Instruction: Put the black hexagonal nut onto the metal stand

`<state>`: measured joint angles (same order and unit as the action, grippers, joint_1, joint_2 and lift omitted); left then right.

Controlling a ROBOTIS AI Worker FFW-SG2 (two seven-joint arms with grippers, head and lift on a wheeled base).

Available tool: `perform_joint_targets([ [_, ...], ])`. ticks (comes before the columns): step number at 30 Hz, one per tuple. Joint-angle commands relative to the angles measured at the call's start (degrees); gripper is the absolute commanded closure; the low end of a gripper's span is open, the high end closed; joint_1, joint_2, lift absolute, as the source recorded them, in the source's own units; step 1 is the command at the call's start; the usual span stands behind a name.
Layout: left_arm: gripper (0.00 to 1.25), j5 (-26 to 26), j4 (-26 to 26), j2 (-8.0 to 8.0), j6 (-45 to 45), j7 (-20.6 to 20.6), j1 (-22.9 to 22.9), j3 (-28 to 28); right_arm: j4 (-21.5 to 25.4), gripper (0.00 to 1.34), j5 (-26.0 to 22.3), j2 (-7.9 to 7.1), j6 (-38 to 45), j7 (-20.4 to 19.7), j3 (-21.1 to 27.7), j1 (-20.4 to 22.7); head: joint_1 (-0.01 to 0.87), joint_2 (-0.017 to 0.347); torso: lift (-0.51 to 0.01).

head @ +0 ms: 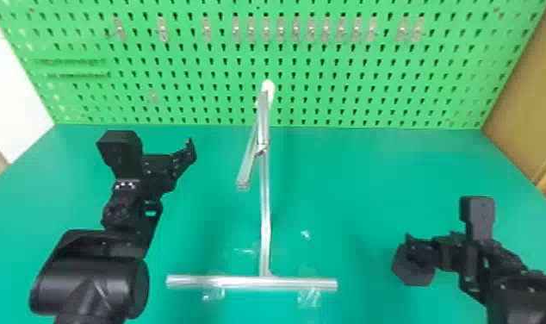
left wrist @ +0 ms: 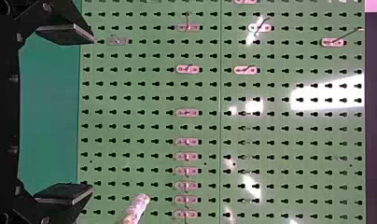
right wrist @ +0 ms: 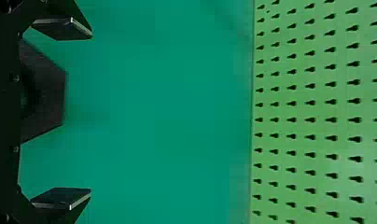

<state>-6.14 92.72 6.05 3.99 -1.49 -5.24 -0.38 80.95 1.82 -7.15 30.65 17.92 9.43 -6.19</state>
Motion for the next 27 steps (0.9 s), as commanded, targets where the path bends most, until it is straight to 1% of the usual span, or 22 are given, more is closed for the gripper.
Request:
perform_joint_targets([
  [1, 0.16, -0.01, 0.0, 0.01, -0.03, 0.0, 0.05, 0.02, 0.0, 0.11, 0.55, 0.03, 1.61, 0.89, 0.77, 0.39, 0.693, 0.081, -0.001],
  [7, 0.16, -0.01, 0.0, 0.01, -0.03, 0.0, -0.04, -0.06, -1.58, 0.11, 1.16, -0.24, 1.61, 2.12, 0.94, -0.14, 0.693, 0.081, -0.001],
  [16, 0.16, -0.01, 0.0, 0.01, -0.03, 0.0, -0.04, 0.02, -4.13, 0.12, 1.69, -0.24, 0.55, 2.12, 1.56, -0.49, 0.693, 0.081, -0.001],
  [21, 0.16, -0.01, 0.0, -0.07, -0.03, 0.0, -0.04, 0.02, -6.94, 0.13, 1.69, -0.33, -0.68, 2.65, 2.09, -1.19, 0.693, 0.081, -0.001],
  [27, 0.16, -0.01, 0.0, 0.01, -0.03, 0.0, -0.04, 0.02, -8.96, 0.14, 1.69, -0.41, -2.17, 2.74, 2.52, -1.72, 0.693, 0.081, -0.001],
])
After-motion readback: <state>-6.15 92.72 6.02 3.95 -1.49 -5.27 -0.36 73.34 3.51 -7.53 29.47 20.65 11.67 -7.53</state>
